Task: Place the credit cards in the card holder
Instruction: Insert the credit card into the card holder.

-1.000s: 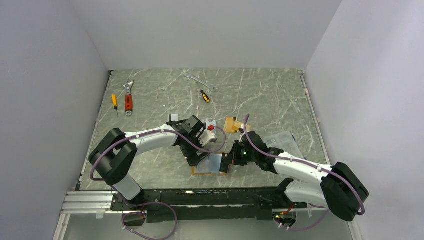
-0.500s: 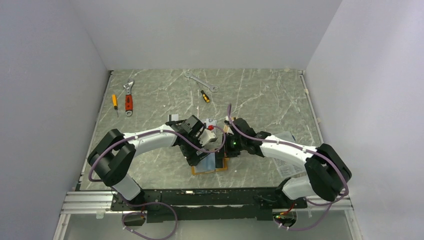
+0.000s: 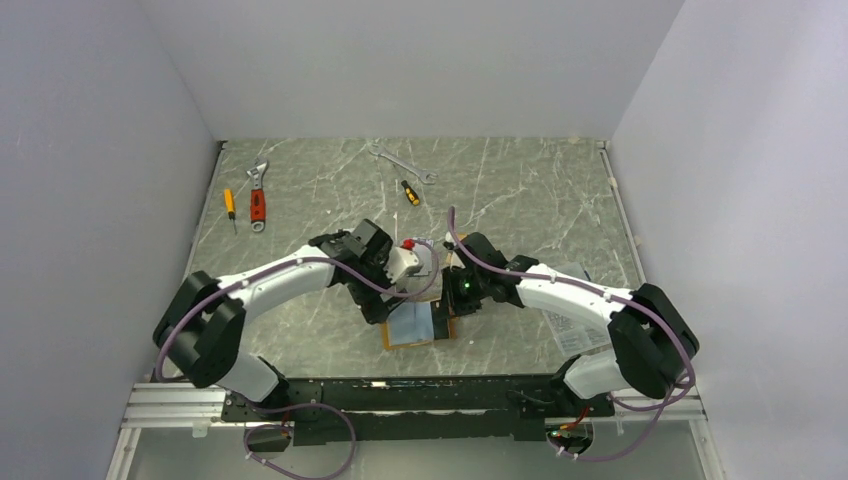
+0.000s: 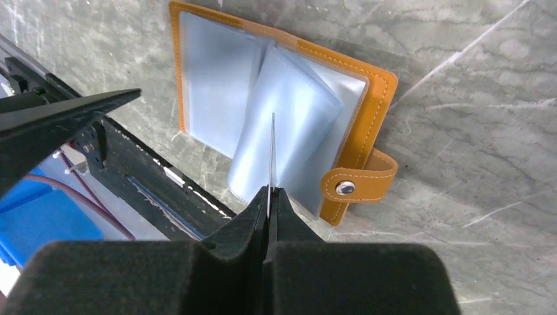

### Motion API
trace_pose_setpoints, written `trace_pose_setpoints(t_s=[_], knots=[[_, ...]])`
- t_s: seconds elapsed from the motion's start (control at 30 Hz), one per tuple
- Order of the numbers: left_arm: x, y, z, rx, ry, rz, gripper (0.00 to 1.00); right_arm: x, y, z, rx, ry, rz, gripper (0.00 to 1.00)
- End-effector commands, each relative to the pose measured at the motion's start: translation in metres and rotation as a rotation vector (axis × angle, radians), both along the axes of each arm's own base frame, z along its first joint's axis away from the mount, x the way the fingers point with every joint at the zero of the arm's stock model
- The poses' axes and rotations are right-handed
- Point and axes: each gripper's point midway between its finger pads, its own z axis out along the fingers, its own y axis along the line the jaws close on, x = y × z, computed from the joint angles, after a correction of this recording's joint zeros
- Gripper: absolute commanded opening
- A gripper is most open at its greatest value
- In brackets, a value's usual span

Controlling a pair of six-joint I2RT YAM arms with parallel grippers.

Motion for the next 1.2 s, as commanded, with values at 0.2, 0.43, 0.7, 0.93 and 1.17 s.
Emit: trace_pose_setpoints(t_s=[0.2, 0.43, 0.7, 0.93, 1.17], knots=[[0.006, -0.013, 0.055, -0.171, -0.044, -0.047, 0.99, 0.015, 0.005, 0.026, -0.011, -0.077, 0.024, 0.0], [0.015, -0.043, 0.025, -0.124, -0.036, -0.041, 0.99, 0.02, -0.006, 0.035, -0.04, -0.101, -0.004, 0.0], [0.016, -0.029, 0.01, -0.066, -0.053, -0.027, 0.99, 0.043, -0.006, 0.076, 0.029, -0.2, -0.115, 0.0], [0.006, -0.021, 0.022, -0.132, -0.1, -0.075, 0.99, 0.032, 0.037, 0.057, 0.234, -0.131, -0.085, 0.0], [0.002, -0.015, 0.017, -0.154, -0.204, -0.229, 0.99, 0.035, 0.046, 0.025, 0.276, -0.124, -0.105, 0.0]])
